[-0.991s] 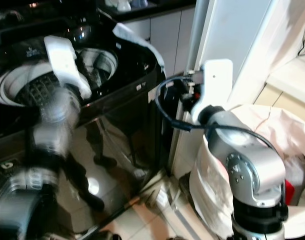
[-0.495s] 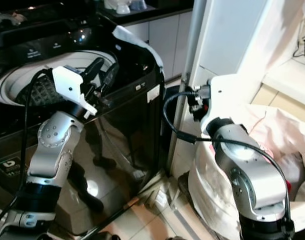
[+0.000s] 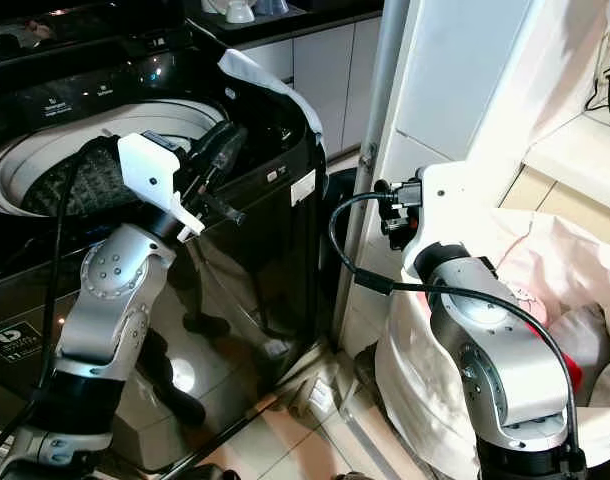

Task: Clothes washing

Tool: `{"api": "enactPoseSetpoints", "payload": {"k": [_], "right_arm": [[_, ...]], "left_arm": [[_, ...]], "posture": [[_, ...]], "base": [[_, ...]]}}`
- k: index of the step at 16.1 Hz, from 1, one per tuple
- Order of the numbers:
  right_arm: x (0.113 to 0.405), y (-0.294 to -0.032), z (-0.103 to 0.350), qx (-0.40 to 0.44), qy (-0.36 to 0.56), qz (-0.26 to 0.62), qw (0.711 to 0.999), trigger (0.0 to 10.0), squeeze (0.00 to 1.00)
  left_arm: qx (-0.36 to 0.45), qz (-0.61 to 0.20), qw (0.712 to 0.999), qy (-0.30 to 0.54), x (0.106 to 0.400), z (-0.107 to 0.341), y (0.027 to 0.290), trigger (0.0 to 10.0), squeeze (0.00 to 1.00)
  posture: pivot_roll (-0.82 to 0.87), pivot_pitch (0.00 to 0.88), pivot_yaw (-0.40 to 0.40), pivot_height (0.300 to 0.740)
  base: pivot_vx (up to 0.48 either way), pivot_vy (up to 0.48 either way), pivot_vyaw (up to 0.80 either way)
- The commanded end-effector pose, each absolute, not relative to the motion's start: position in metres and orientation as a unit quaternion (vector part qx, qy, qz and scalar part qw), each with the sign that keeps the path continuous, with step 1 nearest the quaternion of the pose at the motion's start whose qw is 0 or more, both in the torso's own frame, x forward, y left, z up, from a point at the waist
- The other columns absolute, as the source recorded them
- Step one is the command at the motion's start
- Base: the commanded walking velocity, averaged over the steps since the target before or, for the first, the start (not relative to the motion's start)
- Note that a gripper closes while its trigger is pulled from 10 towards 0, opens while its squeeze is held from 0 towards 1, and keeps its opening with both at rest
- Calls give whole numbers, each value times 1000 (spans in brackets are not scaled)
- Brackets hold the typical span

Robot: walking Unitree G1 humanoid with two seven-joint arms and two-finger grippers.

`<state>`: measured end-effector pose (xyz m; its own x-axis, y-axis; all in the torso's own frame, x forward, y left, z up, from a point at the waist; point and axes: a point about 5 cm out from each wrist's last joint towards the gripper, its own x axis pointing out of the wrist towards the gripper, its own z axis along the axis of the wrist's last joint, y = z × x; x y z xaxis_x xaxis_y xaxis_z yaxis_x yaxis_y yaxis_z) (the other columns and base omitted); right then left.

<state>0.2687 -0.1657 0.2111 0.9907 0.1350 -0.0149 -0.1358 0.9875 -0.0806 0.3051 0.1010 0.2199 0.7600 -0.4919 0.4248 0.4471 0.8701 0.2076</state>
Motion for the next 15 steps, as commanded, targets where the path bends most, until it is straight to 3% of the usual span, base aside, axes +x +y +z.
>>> {"api": "enactPoseSetpoints", "payload": {"k": [1,4,5,6,7,15], "right_arm": [[267,-166,210,-40,-1,67,997,10000,0],[266,-164,210,-40,0,74,996,10000,0],[265,-163,206,-40,17,80,996,10000,0],[264,-162,203,-44,29,80,995,10000,0],[264,-165,194,-36,61,60,996,10000,0],[261,-179,180,-52,112,16,992,10000,0]], "left_arm": [[50,-255,936,-238,303,222,100,0,0],[49,-254,938,-233,303,221,100,0,0],[57,-244,941,-229,303,220,101,3294,0],[46,-234,951,-199,306,214,102,10000,0],[23,-218,964,-153,310,200,104,10000,0],[26,-171,981,-91,301,171,118,10000,0]], "posture": [[-46,0,34,740],[-46,0,35,740],[-46,0,35,740],[-47,0,36,740],[-49,0,36,740],[-52,0,24,740]], "base": [[0,0,0],[0,0,0],[0,0,0],[0,0,0],[0,0,-788],[0,0,-782]]}}
